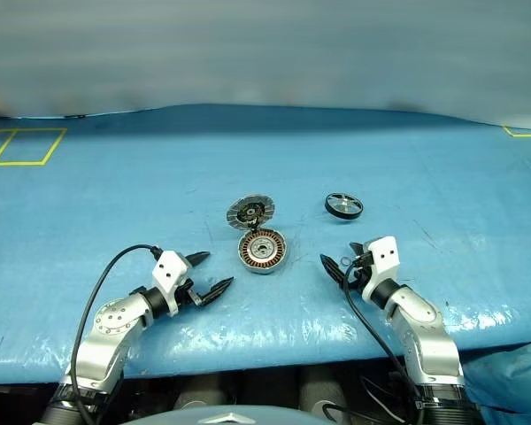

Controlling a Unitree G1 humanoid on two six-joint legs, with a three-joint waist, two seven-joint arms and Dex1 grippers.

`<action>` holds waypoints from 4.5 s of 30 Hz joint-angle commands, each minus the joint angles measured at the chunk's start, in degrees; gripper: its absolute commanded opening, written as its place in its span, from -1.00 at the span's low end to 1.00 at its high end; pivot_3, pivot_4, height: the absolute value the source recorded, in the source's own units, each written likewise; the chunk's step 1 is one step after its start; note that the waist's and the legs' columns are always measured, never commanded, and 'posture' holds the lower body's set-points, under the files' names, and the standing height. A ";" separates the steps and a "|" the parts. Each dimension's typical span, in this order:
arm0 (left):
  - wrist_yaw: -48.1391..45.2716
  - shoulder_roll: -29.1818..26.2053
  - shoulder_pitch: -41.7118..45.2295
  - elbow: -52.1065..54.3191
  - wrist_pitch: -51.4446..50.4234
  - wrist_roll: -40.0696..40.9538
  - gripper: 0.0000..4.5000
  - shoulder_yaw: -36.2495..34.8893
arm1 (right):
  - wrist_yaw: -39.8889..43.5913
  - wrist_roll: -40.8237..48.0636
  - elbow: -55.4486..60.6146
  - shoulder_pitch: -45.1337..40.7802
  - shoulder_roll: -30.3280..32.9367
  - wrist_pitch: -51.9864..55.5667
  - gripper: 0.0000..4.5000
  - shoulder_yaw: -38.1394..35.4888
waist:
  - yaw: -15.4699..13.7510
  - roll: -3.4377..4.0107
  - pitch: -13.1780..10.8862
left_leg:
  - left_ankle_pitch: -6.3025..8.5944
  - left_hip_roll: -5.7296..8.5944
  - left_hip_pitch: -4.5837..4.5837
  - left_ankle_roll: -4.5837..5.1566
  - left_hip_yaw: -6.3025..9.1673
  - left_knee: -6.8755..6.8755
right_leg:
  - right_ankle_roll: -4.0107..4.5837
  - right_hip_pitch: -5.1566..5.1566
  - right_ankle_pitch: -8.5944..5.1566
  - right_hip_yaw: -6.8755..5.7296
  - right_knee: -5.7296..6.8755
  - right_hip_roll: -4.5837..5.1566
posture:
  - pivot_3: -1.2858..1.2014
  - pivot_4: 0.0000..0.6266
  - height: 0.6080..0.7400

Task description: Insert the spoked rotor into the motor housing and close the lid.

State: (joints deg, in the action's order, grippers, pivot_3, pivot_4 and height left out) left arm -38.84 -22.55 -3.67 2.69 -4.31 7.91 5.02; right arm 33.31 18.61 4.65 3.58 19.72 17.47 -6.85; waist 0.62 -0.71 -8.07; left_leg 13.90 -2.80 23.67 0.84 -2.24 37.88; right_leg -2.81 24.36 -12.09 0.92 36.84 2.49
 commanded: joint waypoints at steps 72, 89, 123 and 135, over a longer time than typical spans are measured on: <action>-3.75 2.66 1.28 -7.85 19.60 1.41 1.00 0.02 | 6.31 -8.08 -3.83 -22.97 -4.33 5.33 -0.56 24.58 | 0.07 -0.11 0.04 | 0.00 -0.09 0.01 0.02 -0.14 0.06 | 0.26 0.04 0.20 0.02 0.04 -0.06 | 0.03 -0.52 1.00; -3.45 3.08 0.84 -8.77 20.73 1.25 1.00 0.49 | 6.69 -9.32 -5.28 -23.37 -4.11 3.74 -0.56 23.04 | 0.09 -0.11 0.04 | 0.00 -0.11 0.00 0.01 -0.15 0.06 | 0.26 0.05 0.21 0.02 0.05 -0.07 | 0.03 -0.52 1.00; -2.22 3.03 0.09 -8.88 21.40 0.68 1.00 0.35 | 7.47 -3.11 -4.35 -23.17 -7.34 5.80 -0.12 19.68 | 0.12 -0.10 0.04 | 0.00 -0.13 -0.02 0.01 -0.16 0.06 | 0.27 0.05 0.21 0.02 0.06 -0.07 | 0.03 -0.52 1.00; -1.53 3.54 0.04 -9.16 21.50 0.19 1.00 0.45 | 6.28 -4.96 -6.33 -23.47 -7.43 6.26 -0.99 20.32 | 0.11 -0.10 0.04 | 0.00 -0.14 -0.01 0.01 -0.16 0.05 | 0.27 0.05 0.21 0.01 0.06 -0.07 | 0.03 -0.52 1.00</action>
State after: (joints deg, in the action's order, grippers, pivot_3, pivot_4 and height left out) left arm -40.70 -19.26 -3.83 -6.70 15.68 7.89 5.56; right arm 39.65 13.76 -2.30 -19.26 12.55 24.07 13.27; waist 0.73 -0.81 -8.03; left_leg 13.90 -2.93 23.65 0.85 -2.40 37.93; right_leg -2.54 24.41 -11.88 0.94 36.90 2.42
